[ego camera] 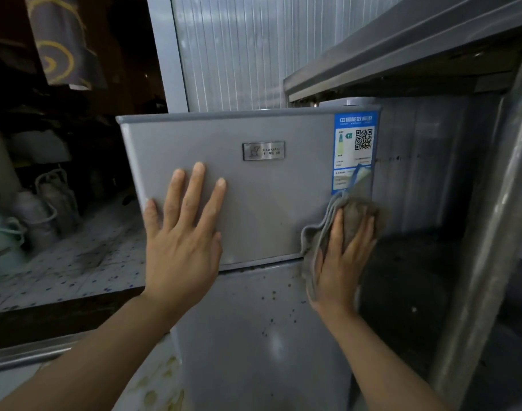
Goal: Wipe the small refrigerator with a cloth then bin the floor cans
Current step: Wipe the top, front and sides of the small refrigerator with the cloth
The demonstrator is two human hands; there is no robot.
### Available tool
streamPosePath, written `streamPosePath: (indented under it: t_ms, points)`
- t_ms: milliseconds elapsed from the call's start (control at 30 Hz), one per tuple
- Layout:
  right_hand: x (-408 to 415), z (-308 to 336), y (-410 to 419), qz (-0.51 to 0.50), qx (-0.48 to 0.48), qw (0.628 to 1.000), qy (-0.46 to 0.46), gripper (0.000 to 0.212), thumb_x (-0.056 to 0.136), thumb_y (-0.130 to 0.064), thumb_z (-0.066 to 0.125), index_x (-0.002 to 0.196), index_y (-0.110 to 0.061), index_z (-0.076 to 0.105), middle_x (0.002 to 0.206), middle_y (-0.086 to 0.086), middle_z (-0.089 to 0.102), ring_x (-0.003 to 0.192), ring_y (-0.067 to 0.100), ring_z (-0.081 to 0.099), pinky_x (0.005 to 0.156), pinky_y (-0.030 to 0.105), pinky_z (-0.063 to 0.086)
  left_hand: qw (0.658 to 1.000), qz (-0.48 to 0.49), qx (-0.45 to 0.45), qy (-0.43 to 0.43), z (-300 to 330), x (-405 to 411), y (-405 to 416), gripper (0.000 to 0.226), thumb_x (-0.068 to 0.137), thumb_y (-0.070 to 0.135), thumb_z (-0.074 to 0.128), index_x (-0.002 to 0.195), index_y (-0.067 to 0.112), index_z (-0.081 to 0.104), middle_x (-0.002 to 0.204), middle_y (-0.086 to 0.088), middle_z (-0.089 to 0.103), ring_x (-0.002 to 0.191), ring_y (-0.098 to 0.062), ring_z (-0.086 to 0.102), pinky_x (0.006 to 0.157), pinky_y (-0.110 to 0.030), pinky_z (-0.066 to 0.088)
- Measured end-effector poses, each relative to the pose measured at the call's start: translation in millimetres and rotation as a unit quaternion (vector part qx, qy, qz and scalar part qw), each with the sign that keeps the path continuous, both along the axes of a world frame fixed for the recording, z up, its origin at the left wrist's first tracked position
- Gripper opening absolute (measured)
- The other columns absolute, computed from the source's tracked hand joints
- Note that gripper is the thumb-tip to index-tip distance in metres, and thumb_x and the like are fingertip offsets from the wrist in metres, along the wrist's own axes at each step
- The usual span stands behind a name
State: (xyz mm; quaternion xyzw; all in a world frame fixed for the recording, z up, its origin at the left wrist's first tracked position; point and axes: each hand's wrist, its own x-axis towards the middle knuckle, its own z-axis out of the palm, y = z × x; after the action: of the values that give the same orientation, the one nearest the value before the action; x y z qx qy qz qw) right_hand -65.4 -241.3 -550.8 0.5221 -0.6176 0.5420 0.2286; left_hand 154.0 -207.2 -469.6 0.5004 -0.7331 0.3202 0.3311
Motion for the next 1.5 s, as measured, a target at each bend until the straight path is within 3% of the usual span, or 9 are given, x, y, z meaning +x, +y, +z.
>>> streamPosePath:
  t_ms: [233,367,533,667,833,967,1100,1233,1500]
  points:
    - [-4,-33,32,0.134,-0.040,0.989,0.054,0.067,0.083,0.006,0.058,0.143,-0.013,0.034,0.156,0.012,0.014,0.145,0.033,0.013,0.115,0.051,0.021,0.999,-0.012,0.019,0.023,0,-5,9,0.082,0.083,0.015,0.059,0.149,0.022,0.011,0.158,-0.003,-0.006,0.145,-0.026,-0.006,0.110,-0.059,0.013]
    - [7,46,31,0.157,-0.167,0.969,0.088,0.041,0.101,-0.018,0.038,0.141,-0.014,0.037,0.153,0.014,0.019,0.144,0.035,0.016,0.116,0.052,0.020,0.999,-0.010,0.021,0.024,-1,-5,13,0.076,0.081,0.013,0.054,0.148,0.021,0.019,0.159,-0.004,0.001,0.145,-0.027,-0.002,0.109,-0.058,0.017]
    - [16,105,0,0.075,-0.093,0.990,0.076,0.053,0.095,-0.032,0.039,0.147,-0.027,0.028,0.157,0.015,0.014,0.145,0.036,0.006,0.115,0.059,0.004,0.999,-0.017,0.031,0.029,0,-10,14,0.074,0.079,0.015,0.048,0.148,0.021,0.020,0.158,-0.001,0.003,0.145,-0.029,-0.002,0.109,-0.059,0.018]
    - [12,40,-5,0.063,-0.060,0.993,0.076,0.059,0.094,-0.037,0.038,0.148,-0.030,0.017,0.157,0.004,0.001,0.145,0.029,-0.003,0.113,0.057,0.002,0.999,-0.030,0.026,0.034,-3,-11,10,0.078,0.081,0.010,0.056,0.148,0.021,0.019,0.158,0.001,0.001,0.145,-0.028,-0.006,0.111,-0.057,0.012]
    - [2,-21,11,0.064,-0.010,0.984,0.167,0.094,0.083,-0.013,0.069,0.149,-0.034,0.006,0.157,0.003,0.002,0.145,0.029,0.000,0.115,0.056,0.006,0.999,-0.035,0.031,0.026,-12,-10,13,0.085,0.077,0.001,0.063,0.147,0.021,0.021,0.158,0.000,0.003,0.145,-0.027,-0.003,0.112,-0.058,0.013]
    - [26,25,9,0.075,-0.059,0.981,0.169,0.058,0.092,-0.034,0.045,0.146,-0.030,0.023,0.156,0.009,0.014,0.143,0.035,0.010,0.113,0.061,0.014,0.999,-0.046,0.025,0.016,-17,-2,14,0.080,0.078,0.005,0.060,0.147,0.020,0.022,0.158,0.000,0.006,0.145,-0.025,0.002,0.111,-0.057,0.016]
    - [66,40,3,0.053,-0.060,0.986,0.146,0.061,0.090,-0.041,0.041,0.147,-0.033,0.021,0.156,0.006,0.014,0.144,0.032,0.008,0.114,0.056,0.004,0.998,-0.051,0.030,0.032,-19,3,12,0.077,0.079,0.014,0.052,0.148,0.016,0.017,0.158,0.000,0.005,0.145,-0.019,0.001,0.114,-0.052,0.010]
    - [45,-4,7,0.074,-0.052,0.952,0.291,0.060,0.085,-0.037,0.046,0.143,-0.037,0.030,0.157,0.000,0.014,0.144,0.027,0.013,0.115,0.053,0.007,0.998,-0.050,0.031,0.028,-22,6,12,0.078,0.080,0.014,0.052,0.148,0.015,0.016,0.158,0.000,0.004,0.145,-0.019,0.001,0.114,-0.050,0.011]
    - [-19,-11,-5,0.014,-0.027,0.999,0.017,0.060,0.091,-0.023,0.045,0.148,-0.017,0.027,0.151,0.029,0.021,0.140,0.045,0.018,0.112,0.057,0.020,0.999,-0.036,0.024,0.022,-32,15,16,0.083,0.076,0.005,0.068,0.145,0.014,0.024,0.157,-0.004,0.011,0.144,-0.023,0.005,0.107,-0.061,0.020]
